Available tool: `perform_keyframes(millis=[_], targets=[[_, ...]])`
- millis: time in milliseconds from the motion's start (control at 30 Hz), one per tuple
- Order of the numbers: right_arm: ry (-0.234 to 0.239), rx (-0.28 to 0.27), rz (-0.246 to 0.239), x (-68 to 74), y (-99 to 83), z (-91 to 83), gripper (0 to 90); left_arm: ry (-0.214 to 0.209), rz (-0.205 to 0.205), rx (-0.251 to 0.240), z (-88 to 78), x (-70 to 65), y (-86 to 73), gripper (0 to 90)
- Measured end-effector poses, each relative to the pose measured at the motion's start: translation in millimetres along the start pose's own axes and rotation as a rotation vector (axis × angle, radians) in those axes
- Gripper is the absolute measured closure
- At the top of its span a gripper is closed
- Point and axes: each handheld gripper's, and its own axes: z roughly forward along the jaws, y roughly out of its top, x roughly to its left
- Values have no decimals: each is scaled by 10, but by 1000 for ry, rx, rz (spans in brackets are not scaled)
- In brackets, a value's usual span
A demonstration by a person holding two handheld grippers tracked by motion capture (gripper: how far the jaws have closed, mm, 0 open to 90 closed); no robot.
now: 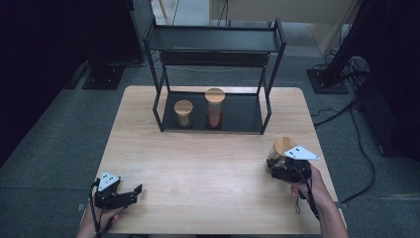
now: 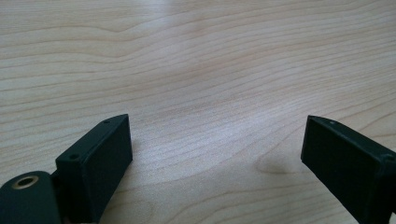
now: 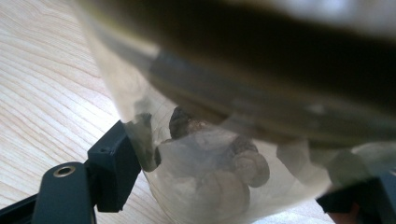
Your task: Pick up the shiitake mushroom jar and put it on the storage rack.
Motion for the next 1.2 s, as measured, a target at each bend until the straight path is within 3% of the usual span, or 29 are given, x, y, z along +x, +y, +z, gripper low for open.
perform_keyframes(millis=[533,1200], targets=[[28,9,3,86,134,130,240,-1,-3,-1,0,2,0,91],[25,8,-3,191,324,357,242,-3,-5,-3,-1,1,-1,91]])
